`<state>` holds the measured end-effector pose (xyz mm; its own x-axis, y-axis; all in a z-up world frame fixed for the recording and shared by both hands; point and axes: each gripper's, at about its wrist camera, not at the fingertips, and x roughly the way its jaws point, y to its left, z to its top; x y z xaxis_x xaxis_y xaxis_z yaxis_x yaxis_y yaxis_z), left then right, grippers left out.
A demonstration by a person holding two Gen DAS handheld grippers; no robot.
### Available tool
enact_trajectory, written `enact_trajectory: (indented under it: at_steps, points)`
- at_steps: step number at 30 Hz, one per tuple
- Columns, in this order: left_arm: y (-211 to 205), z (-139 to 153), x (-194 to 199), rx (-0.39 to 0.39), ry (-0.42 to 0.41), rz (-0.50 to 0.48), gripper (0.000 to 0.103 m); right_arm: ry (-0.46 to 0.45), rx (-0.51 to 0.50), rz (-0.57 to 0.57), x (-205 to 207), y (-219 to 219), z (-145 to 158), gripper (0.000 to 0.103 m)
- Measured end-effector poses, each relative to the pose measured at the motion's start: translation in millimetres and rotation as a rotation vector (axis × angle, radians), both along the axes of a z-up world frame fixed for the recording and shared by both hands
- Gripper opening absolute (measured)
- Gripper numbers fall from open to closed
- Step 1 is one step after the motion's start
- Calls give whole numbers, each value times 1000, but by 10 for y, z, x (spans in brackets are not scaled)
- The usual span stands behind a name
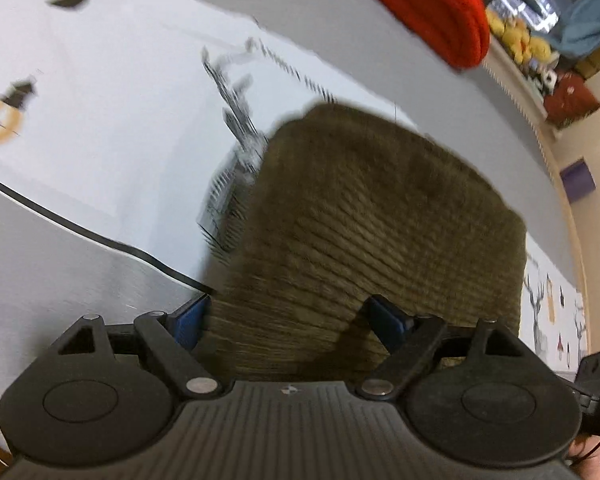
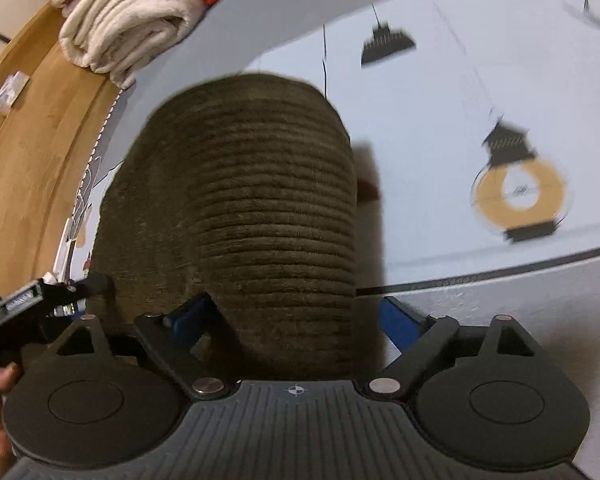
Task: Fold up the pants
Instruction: 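Fold the held leg end over the pants with both tools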
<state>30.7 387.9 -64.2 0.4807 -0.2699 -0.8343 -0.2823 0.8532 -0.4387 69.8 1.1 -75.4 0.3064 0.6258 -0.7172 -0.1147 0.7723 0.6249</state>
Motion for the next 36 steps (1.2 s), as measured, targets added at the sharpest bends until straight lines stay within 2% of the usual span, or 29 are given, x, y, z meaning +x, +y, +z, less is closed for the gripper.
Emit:
enact_trajectory:
  at_steps: [1, 4, 5, 6, 7, 8, 9, 10, 15, 20, 22, 23, 24, 26, 29, 30, 31, 33, 35, 36]
  points:
    - [-40, -38, 28, 7, 11, -8, 89, 2, 10, 8, 6, 32, -25, 90]
    - [-212, -9, 115, 96, 19, -9, 82, -64, -4, 35, -9, 128, 70, 64]
    - [-273, 38, 139, 116, 8, -12, 75, -100, -25, 41, -17, 155, 137, 54]
    - [-343, 86, 155, 136, -7, -22, 62, -127, -29, 41, -17, 154, 196, 50]
    - [-402, 122, 177, 138, -18, -30, 58, -150, -22, 34, -15, 121, 261, 43]
    - [-449, 129, 189, 122, -25, -31, 50, -163, -18, 21, 2, 64, 305, 41]
    - [-508, 134, 222, 87, -31, -32, 44, -173, -27, 2, 13, -7, 350, 41]
    - [-596, 137, 262, 56, -36, -43, 43, -177, -49, -22, 37, -88, 391, 40]
    - [-1418, 147, 583, 37, -62, -162, 42, -128, -139, -147, 172, -780, 484, 39]
    - [-2097, 100, 827, -78, -81, -255, 41, -167, -262, -219, 258, -1571, 696, 39]
    - [-2313, 76, 889, -24, -84, -304, 55, -139, -309, -226, 327, -1853, 655, 43]
    - [-2381, 70, 903, 29, -84, -318, 73, -99, -331, -217, 377, -1992, 611, 52]
    - [-2428, 79, 896, 101, -79, -324, 86, -64, -358, -216, 404, -2112, 588, 55]
    - [-2455, 123, 868, 176, -81, -323, 87, -86, -414, -218, 343, -2278, 666, 56]
    - [-2402, 341, 720, 268, -147, -295, 82, -261, -525, -196, 107, -2257, 914, 56]
    - [-2362, 431, 640, 296, -176, -295, 77, -305, -543, -190, 27, -2254, 950, 56]
    - [-2342, 500, 567, 315, -210, -299, 73, -335, -520, -176, -71, -2300, 965, 57]
    - [-2360, 654, 450, 261, -286, -360, 49, -345, -383, -92, -169, -2315, 906, 56]
    - [-2439, 717, 312, 199, -348, -478, 35, -307, -335, 52, -166, -2189, 824, 55]
    - [-2534, 720, 230, 203, -374, -570, 34, -323, -366, 133, -201, -2079, 786, 54]
